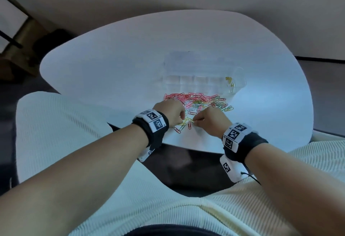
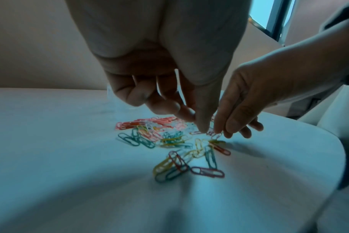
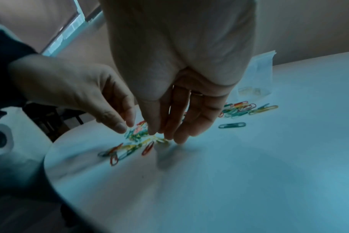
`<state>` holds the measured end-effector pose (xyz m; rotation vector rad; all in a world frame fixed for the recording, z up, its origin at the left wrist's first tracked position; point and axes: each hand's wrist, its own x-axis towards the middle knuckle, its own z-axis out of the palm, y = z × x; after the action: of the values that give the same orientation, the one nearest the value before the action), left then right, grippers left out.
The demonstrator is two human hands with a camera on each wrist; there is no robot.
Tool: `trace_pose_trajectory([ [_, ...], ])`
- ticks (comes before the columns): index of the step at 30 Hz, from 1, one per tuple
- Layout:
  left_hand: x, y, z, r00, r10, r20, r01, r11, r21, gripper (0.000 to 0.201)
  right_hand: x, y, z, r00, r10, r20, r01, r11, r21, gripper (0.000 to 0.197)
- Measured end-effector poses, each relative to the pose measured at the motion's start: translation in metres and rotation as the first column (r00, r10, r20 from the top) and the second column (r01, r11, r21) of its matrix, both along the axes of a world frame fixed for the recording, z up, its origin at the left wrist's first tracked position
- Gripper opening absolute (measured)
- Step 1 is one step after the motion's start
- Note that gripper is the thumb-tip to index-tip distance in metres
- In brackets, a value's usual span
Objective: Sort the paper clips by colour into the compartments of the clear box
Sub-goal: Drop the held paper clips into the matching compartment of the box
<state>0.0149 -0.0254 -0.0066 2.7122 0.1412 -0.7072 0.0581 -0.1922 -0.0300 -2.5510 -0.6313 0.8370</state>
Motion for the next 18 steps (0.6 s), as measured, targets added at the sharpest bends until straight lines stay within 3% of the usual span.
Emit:
trace_pose_trajectory([
  [7, -0.004, 0.001, -0.011, 0.999, -0.018, -0.035, 0.02, 0.998, 0.056, 0.016, -0.002, 0.003, -0.012, 0.99, 0.04, 0.138, -0.022, 0.991, -0.13, 0.015],
  [18, -0.006, -0.002, -0.018, 0.999, -0.024, -0.023, 0.025, 0.997, 0.067, 0.019, 0.001, 0.001, -0.016, 0.964, 0.048, 0.26, -0.002, 0.984, -0.176, 0.016],
])
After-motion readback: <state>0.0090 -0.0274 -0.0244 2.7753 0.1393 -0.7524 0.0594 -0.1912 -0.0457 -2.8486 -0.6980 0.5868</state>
